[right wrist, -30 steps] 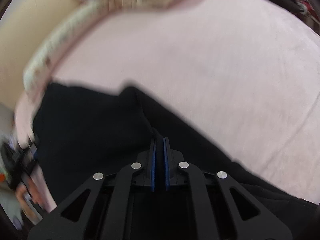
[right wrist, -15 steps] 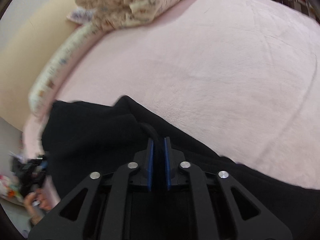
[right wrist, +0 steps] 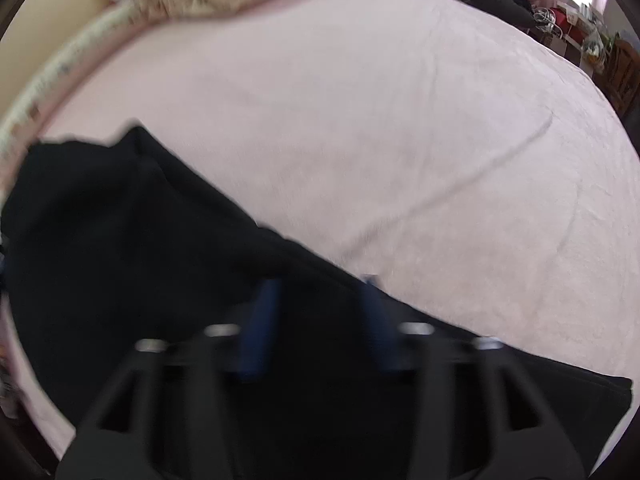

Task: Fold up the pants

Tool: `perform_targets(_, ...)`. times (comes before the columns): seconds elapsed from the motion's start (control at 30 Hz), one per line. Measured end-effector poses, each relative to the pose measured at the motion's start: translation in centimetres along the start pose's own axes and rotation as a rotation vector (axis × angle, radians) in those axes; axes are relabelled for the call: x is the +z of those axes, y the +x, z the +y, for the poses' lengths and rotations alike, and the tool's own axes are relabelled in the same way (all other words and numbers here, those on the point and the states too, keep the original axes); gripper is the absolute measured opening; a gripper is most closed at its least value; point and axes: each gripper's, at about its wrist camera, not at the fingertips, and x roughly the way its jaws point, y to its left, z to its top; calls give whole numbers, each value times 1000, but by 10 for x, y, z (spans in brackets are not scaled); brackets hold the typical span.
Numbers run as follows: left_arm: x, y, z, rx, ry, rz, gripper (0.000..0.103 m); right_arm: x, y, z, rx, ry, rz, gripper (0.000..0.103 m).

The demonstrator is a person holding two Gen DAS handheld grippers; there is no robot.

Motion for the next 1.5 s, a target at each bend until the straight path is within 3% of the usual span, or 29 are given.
perform_targets(0.07, 0, -1, 2, 0, -13, -5, 17, -3, -1, -10, 7, 59, -16, 4)
perform_targets(0.2, 1, -4, 5, 3, -29, -18, 14, -3, -8, -38, 50, 239, -65, 2)
perform_targets(0.23, 1, -4, 4, 6, -26, -20, 14, -5, -6, -42, 14, 264, -68, 0)
perform_targets(0.27, 1, -4, 4, 9, -23, -21, 14, -9, -2, -51, -85, 282, -55, 0)
perform_targets(0.3, 1, -4, 3, 12, -19, -21, 14, -13, 1, -58, -69, 304, -48, 0)
perform_targets(0.4, 1, -4, 0, 15, 6, -18, 15, -33, -19, -82, 98, 439, -121, 0)
perform_targets(0.47, 1, -3, -2, 8, 30, -10, 22, -51, -42, -97, 153, 508, -187, 0)
perform_targets(0.6, -1, -6, -18, -21, 141, 4, 57, -116, -96, -146, 252, 694, -275, 0)
perform_targets(0.67, -7, -7, -29, 0, 202, -8, 76, -160, -123, -177, 219, 794, -306, 18)
perform_targets(0.7, -9, -9, -35, 32, 233, -23, 91, -179, -134, -191, 189, 828, -324, 40)
perform_targets(0.73, -12, -10, -39, 43, 253, -37, 94, -199, -146, -204, 150, 865, -352, 55)
perform_targets(0.87, -15, -11, -42, 93, 271, -58, 100, -273, -170, -250, 109, 1084, -451, 55)
perform_targets(1.0, -15, -10, -38, 115, 268, -50, 100, -305, -159, -275, 112, 1206, -446, 52)
perform_targets(1.17, -20, -10, -41, 140, 298, -56, 101, -313, -128, -286, 142, 1342, -397, 49)
perform_targets(1.27, -22, -8, -44, 161, 326, -52, 101, -319, -116, -292, 107, 1404, -392, 49)
perform_targets(1.47, -24, -5, -46, 184, 355, -52, 101, -317, -111, -304, 55, 1377, -415, 40)
perform_targets(1.5, -24, -5, -46, 188, 358, -52, 101, -318, -114, -304, 40, 1365, -416, 34)
